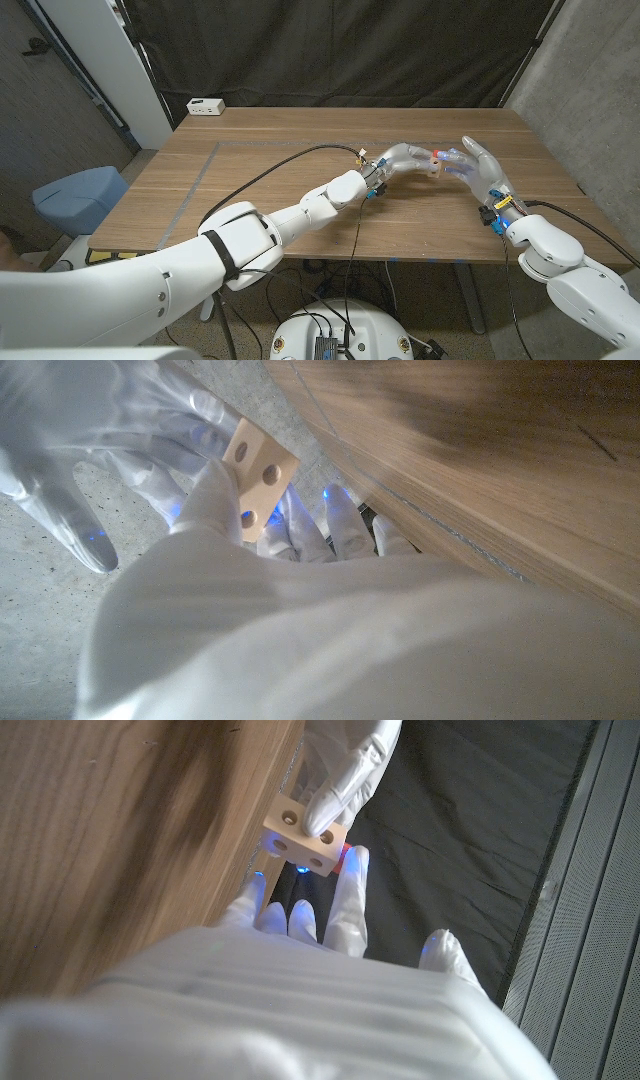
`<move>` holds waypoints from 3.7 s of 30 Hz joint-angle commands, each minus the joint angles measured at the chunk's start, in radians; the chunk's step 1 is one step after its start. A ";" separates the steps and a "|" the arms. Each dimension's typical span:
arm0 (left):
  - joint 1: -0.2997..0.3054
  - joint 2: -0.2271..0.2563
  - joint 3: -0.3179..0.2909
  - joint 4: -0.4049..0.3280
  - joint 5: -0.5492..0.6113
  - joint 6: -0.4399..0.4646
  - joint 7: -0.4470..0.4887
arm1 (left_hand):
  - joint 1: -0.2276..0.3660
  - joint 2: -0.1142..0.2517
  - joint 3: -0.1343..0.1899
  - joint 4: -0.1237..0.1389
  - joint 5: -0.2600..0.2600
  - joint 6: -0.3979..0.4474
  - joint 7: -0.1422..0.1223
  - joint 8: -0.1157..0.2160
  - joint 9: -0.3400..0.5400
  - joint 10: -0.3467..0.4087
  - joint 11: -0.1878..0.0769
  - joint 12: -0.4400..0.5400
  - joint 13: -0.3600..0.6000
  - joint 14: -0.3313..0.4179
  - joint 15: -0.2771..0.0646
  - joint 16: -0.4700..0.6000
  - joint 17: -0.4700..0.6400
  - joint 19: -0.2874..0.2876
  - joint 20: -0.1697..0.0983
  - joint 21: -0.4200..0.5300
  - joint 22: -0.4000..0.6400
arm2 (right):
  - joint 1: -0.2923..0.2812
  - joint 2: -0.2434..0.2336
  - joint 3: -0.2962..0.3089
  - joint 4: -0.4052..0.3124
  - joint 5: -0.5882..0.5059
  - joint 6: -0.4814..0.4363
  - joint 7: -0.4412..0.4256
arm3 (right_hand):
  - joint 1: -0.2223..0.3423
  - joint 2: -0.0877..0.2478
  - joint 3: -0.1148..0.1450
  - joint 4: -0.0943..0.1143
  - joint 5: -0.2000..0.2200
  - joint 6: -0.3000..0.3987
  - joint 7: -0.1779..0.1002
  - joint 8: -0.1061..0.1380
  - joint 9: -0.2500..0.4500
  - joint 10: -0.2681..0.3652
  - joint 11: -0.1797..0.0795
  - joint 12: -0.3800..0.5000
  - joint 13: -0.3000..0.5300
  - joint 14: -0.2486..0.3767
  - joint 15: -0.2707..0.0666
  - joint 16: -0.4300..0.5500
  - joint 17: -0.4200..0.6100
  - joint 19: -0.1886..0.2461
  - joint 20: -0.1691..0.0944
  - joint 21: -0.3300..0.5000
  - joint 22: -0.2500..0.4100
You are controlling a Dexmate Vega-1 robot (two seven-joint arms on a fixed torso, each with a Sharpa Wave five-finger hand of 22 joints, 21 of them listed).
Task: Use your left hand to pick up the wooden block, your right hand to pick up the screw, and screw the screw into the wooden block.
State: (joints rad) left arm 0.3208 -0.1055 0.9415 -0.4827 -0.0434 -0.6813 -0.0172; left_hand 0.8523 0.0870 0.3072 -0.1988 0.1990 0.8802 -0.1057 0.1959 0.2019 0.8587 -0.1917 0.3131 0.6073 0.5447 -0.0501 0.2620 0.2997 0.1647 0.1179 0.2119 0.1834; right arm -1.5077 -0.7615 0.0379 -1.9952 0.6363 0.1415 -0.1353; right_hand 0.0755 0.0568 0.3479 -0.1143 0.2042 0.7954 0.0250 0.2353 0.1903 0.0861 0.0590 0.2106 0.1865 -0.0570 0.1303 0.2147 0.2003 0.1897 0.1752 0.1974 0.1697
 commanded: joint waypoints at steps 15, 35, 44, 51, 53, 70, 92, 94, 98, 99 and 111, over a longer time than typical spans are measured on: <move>-0.009 -0.005 0.009 0.013 0.001 -0.007 0.005 | -0.009 0.040 0.060 0.051 0.008 0.017 -0.017 0.013 0.002 -0.010 0.004 0.047 -0.004 -0.012 -0.071 -0.013 0.002 0.003 0.007 0.004 0.006 | -0.005 0.011 0.009 0.013 0.007 0.031 0.006 | 0.006 0.012 0.010 -0.001 0.002 0.056 0.013 0.007 0.001 0.035 0.004 0.008 0.000 0.021 0.002 0.006 -0.001 0.016 0.000 0.001 0.002; 0.002 0.010 0.009 -0.018 0.012 -0.006 0.017 | -0.009 0.037 0.058 0.049 0.008 0.019 -0.021 0.014 0.002 -0.007 0.003 0.049 -0.009 -0.008 -0.073 -0.012 0.003 0.002 0.006 0.004 0.006 | -0.037 0.046 0.037 -0.023 -0.034 0.002 -0.080 | 0.013 0.006 0.011 -0.007 0.003 0.009 0.014 -0.023 0.002 0.042 0.033 0.001 0.001 0.044 0.018 0.008 -0.002 0.023 0.009 -0.001 0.002; 0.008 0.019 0.008 -0.038 0.020 -0.003 0.024 | -0.007 0.038 0.060 0.047 0.008 0.015 -0.020 0.012 0.002 -0.011 0.004 0.048 -0.010 -0.013 -0.073 -0.014 0.003 0.002 0.006 0.003 0.006 | -0.025 0.047 0.030 -0.015 -0.029 -0.005 -0.067 | 0.016 -0.001 0.009 -0.011 0.002 -0.051 0.013 -0.048 0.002 0.010 0.041 -0.015 0.002 0.038 0.025 0.001 -0.002 0.022 0.010 -0.004 0.002; 0.011 0.024 0.006 -0.050 0.023 0.000 0.024 | -0.007 0.040 0.061 0.048 0.009 0.009 -0.017 0.010 0.002 -0.018 0.006 0.045 -0.011 -0.017 -0.071 -0.016 0.003 0.001 0.008 0.003 0.006 | -0.016 0.042 0.025 -0.006 -0.024 -0.004 -0.050 | 0.010 -0.007 0.004 -0.009 0.002 -0.117 0.006 -0.062 0.002 -0.027 0.051 -0.025 0.003 0.012 0.033 -0.010 0.001 0.006 0.011 -0.010 0.002; 0.012 0.026 0.006 -0.055 0.025 0.001 0.024 | -0.007 0.040 0.061 0.048 0.009 0.009 -0.017 0.010 0.002 -0.019 0.007 0.045 -0.011 -0.019 -0.066 -0.017 0.003 0.000 0.009 0.003 0.006 | -0.013 0.040 0.023 -0.003 -0.022 -0.004 -0.044 | 0.008 -0.008 0.003 -0.008 0.002 -0.134 0.001 -0.064 0.003 -0.036 0.056 -0.027 0.003 0.007 0.037 -0.012 0.002 0.006 0.014 -0.009 0.002; 0.017 0.032 0.005 -0.074 0.030 0.008 0.022 | -0.010 0.040 0.061 0.049 0.009 0.011 -0.019 0.012 0.002 -0.019 0.006 0.045 -0.012 -0.016 -0.070 -0.016 0.003 -0.003 0.008 0.002 0.006 | 0.014 0.010 0.006 0.019 0.002 -0.012 0.005 | -0.003 -0.014 -0.004 -0.003 0.003 -0.233 -0.009 -0.065 0.002 -0.107 0.052 -0.033 0.004 -0.039 0.037 -0.022 0.007 -0.022 0.023 -0.015 0.002; 0.018 0.029 0.001 -0.067 0.029 0.011 0.022 | -0.007 0.041 0.065 0.047 0.011 -0.004 -0.018 0.007 0.001 -0.031 0.005 0.038 -0.016 -0.029 -0.066 -0.020 0.001 -0.005 0.009 0.002 0.006 | 0.030 -0.002 -0.009 0.025 0.012 -0.013 0.006 | -0.008 -0.013 -0.006 0.001 0.004 -0.202 -0.002 -0.040 0.001 -0.120 0.050 -0.024 0.004 -0.048 0.040 -0.018 0.009 -0.030 0.025 -0.012 0.002; 0.016 0.027 0.002 -0.062 0.028 0.009 0.022 | -0.007 0.041 0.065 0.047 0.011 -0.006 -0.019 0.006 0.001 -0.032 0.005 0.037 -0.016 -0.029 -0.066 -0.020 0.001 -0.005 0.010 0.002 0.006 | 0.030 -0.003 -0.010 0.025 0.012 -0.013 0.006 | -0.008 -0.012 -0.006 0.001 0.005 -0.198 -0.001 -0.039 0.001 -0.120 0.050 -0.023 0.004 -0.048 0.040 -0.017 0.009 -0.029 0.026 -0.012 0.002; 0.013 0.023 0.001 -0.052 0.025 0.007 0.019 | -0.007 0.041 0.066 0.047 0.011 -0.008 -0.020 0.006 0.001 -0.034 0.003 0.036 -0.015 -0.030 -0.065 -0.020 0.001 -0.004 0.010 0.002 0.006 | 0.031 -0.004 -0.010 0.025 0.012 -0.012 0.003 | -0.007 -0.011 -0.006 0.001 0.005 -0.186 0.002 -0.034 0.001 -0.114 0.048 -0.020 0.003 -0.047 0.040 -0.016 0.009 -0.030 0.025 -0.011 0.002; 0.012 0.022 0.001 -0.049 0.024 0.006 0.019 | -0.006 0.041 0.066 0.047 0.011 -0.008 -0.019 0.006 0.001 -0.034 0.006 0.036 -0.015 -0.030 -0.065 -0.020 0.001 -0.005 0.010 0.002 0.006 | 0.032 -0.003 -0.011 0.025 0.012 -0.011 0.003 | -0.007 -0.011 -0.006 0.001 0.005 -0.182 0.003 -0.033 0.001 -0.112 0.048 -0.019 0.003 -0.046 0.040 -0.016 0.009 -0.030 0.025 -0.011 0.002; -0.001 0.005 0.003 -0.008 0.015 -0.003 0.015 | -0.008 0.042 0.068 0.047 0.012 -0.010 -0.018 0.007 0.001 -0.034 0.005 0.034 -0.015 -0.032 -0.065 -0.019 0.000 -0.004 0.011 0.003 0.006 | 0.035 -0.004 -0.013 0.021 0.013 -0.020 -0.010 | -0.005 -0.008 -0.005 0.001 0.007 -0.133 0.000 -0.018 0.001 -0.088 0.043 -0.009 0.003 -0.036 0.035 -0.010 0.009 -0.023 0.025 -0.007 0.002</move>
State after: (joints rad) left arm 0.3304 -0.0878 0.9433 -0.5220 -0.0205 -0.6761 0.0015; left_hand 0.8523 0.0873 0.3153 -0.2069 0.2038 0.8680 -0.1168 0.1959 0.1974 0.8273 -0.1888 0.3474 0.5916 0.5156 -0.0469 0.2439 0.2969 0.1610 0.1216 0.2119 0.1834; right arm -1.4763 -0.7629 0.0270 -1.9709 0.6468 0.1281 -0.1368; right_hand 0.0714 0.0450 0.3464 -0.1128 0.2042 0.6510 0.0236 0.2076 0.1906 -0.0102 0.0981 0.1964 0.1884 -0.0986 0.1643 0.1990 0.2073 0.1678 0.2001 0.1844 0.1697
